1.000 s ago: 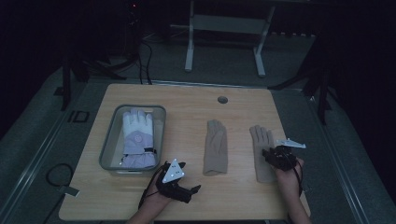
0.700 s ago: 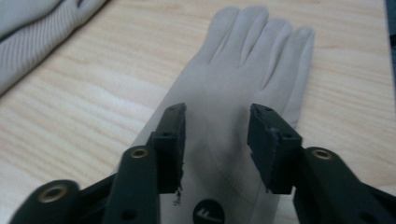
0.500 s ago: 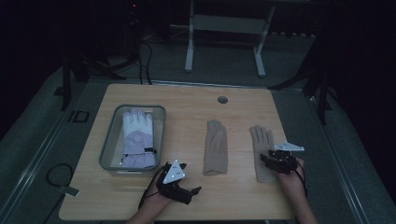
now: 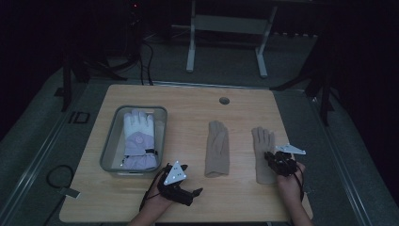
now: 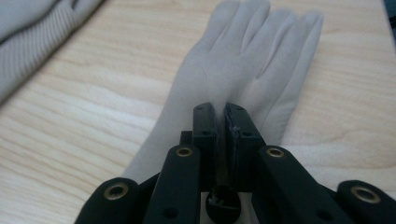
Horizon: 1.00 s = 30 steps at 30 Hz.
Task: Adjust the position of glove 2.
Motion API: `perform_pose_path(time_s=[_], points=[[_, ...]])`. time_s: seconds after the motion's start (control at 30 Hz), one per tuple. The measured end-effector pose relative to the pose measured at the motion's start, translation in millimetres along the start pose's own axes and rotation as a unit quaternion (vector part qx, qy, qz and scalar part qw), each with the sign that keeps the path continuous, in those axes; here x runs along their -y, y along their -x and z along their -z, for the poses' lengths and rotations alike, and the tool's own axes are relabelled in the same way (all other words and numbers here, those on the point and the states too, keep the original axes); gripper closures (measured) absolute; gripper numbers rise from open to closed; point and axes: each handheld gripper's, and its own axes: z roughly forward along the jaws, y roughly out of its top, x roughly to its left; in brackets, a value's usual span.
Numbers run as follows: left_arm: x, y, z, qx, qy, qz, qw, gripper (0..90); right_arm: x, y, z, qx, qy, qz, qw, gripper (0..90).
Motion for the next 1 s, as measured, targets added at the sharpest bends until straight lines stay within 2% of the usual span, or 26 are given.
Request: perform_pose_path(time_s=[0.2,0.23,0.37,0.57,0.6,0.7,0.73,0.93,0.97,1.0], points=[[-0.1,-0.2,0.1,0.0,0.0,0.001,1.0,2.0,-21.8,-11.2,14.7,0.002,0.025,-0.038,0.999,83.4],[-0.1,-0.2,0.1,0.0,0.0,0.001,1.0,2.1,-21.8,-11.2,14.7,0.002,0.025,-0.038,0.999,83.4],[-0.1,-0.1,0.5,-0.001,0.0,0.0,1.0,2.0,-40.0,-23.6,22.3,0.01,0.045,-0.043,0.998,83.4],[0.1,-0.9,0.7,-0.002,0.001,0.001,1.0,2.0,-58.3,-35.2,24.8,0.005,0.059,-0.054,0.9968,83.4],[-0.1,-0.6,1.1,-0.002,0.001,0.0,1.0,2.0,-64.4,-42.1,24.7,0.006,0.062,-0.054,0.9966,83.4],[-0.4,-0.5,1.5,-0.003,0.001,-0.001,1.0,2.1,-69.8,-49.0,23.7,-0.001,0.064,-0.058,0.9963,83.4],[-0.4,-0.6,1.5,-0.003,0.002,0.0,1.0,2.1,-75.5,-58.5,21.5,-0.006,0.065,-0.057,0.9962,83.4],[-0.6,0.1,2.8,-0.005,0.003,-0.004,1.0,2.0,-87.2,-86.9,11.4,-0.026,0.07,-0.059,0.9954,83.4],[-0.6,0.1,2.8,-0.005,0.003,-0.004,1.0,2.1,-87.2,-86.9,11.4,-0.026,0.07,-0.059,0.9954,83.4],[-0.6,0.1,3.2,-0.007,0.004,-0.006,1.0,2.1,-90.0,-96.8,6.3,-0.033,0.066,-0.061,0.9954,83.3]])
